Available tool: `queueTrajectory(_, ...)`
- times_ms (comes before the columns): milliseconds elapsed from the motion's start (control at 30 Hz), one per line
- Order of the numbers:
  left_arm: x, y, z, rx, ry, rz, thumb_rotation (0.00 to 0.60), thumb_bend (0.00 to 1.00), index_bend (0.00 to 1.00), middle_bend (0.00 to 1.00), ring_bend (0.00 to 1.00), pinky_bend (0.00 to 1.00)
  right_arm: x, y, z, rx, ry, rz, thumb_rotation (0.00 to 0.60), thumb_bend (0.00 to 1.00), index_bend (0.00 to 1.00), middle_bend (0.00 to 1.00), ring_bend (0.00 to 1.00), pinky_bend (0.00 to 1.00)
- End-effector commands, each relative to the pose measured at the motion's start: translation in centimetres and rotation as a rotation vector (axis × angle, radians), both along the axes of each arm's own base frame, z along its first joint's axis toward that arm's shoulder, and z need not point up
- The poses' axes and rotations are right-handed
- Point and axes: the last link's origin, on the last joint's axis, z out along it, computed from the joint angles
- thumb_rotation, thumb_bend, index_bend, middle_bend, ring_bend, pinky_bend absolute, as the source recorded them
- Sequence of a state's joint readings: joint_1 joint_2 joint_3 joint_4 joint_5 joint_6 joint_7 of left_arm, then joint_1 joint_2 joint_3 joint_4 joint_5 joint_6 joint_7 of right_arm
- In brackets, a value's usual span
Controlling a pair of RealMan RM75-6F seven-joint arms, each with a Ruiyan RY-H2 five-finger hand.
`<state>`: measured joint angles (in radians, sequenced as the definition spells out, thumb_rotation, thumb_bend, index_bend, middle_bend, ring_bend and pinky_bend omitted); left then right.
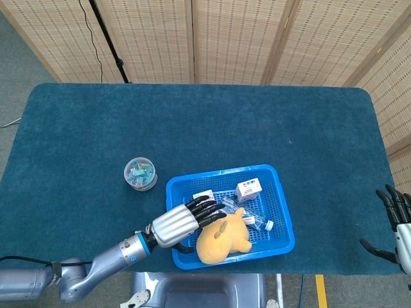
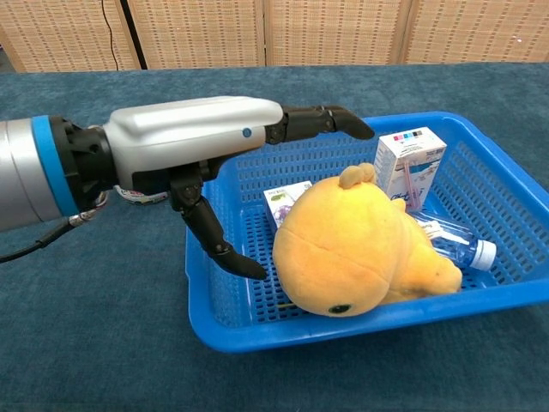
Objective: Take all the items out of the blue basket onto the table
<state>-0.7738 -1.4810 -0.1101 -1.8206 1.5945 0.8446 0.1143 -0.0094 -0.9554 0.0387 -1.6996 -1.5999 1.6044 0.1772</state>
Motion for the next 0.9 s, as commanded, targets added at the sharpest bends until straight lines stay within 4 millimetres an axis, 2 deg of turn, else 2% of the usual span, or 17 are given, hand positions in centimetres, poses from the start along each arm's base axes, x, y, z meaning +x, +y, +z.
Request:
queueTrajectory(33,1.2,0.0,-1.8,-0.018,0.015,0.003,0.6,0.01,0.0,0.0,0.0,0.05,0.0,0.0,0.2,-0.007,-0.002,0.0,0.6,0.0,0.0,0.0,0.0,0.0)
queueTrajectory(100,1.6,0.0,-2.3,-0.016,0.007,0.012,0.6,0.03,0.0,0.0,0.0,0.12,0.0,0.1,0.2,-0.008,-0.004,0.001,0.6,0.0,0.0,0.0,0.0,0.0)
queueTrajectory(167,2.0,0.0,-2.6,-0.016,0.001,0.026,0.6,0.08,0.0,0.0,0.0,0.26,-0.1,0.1,0.3,-0.007,-0.006,0.002,0.6,0.0,0.0,0.0,0.0,0.0)
queueTrajectory(233,2.3,0.1,-2.9,-0.009,-0.005,0.037,0.6,0.15,0.01,0.0,0.05,0.38,-0.1,0.1,0.2,-0.004,-0.006,0.002,0.6,0.0,0.0,0.0,0.0,0.0)
queueTrajectory(267,2.6,0.1,-3.0,-0.002,-0.016,0.042,0.6,0.19,0.05,0.03,0.11,0.44,-0.1,0.1,0.2,-0.003,-0.007,0.003,0.6,0.0,0.0,0.0,0.0,0.0)
queueTrajectory(333,2.9,0.1,-3.3,0.006,-0.037,0.06,0.6,0.27,0.23,0.17,0.27,0.51,0.0,0.1,0.3,-0.005,-0.006,0.006,0.6,0.0,0.0,0.0,0.0,0.0)
queueTrajectory(367,3.0,0.1,-3.3,0.015,-0.044,0.063,0.6,0.31,0.35,0.28,0.34,0.53,0.0,0.1,0.3,-0.005,-0.007,0.007,0.6,0.0,0.0,0.0,0.0,0.0)
queueTrajectory(400,3.1,0.1,-3.3,0.026,-0.049,0.065,0.6,0.34,0.43,0.34,0.39,0.54,0.0,0.1,0.3,-0.005,-0.007,0.008,0.6,0.0,0.0,0.0,0.0,0.0)
queueTrajectory(433,3.2,0.1,-3.3,0.035,-0.054,0.066,0.6,0.35,0.46,0.37,0.41,0.54,0.0,0.1,0.3,-0.005,-0.007,0.008,0.6,0.0,0.0,0.0,0.0,0.0)
queueTrajectory(633,3.7,0.7,-1.6,0.106,-0.158,0.083,0.6,0.36,0.5,0.4,0.44,0.54,0.0,0.2,0.4,-0.005,-0.008,0.01,0.6,0.0,0.0,0.0,0.0,0.0)
queueTrajectory(900,3.0,2.9,4.5,0.231,-0.29,0.112,0.6,0.36,0.51,0.41,0.45,0.54,0.0,0.2,0.3,-0.003,-0.004,0.011,0.6,0.0,0.0,0.0,0.0,0.0)
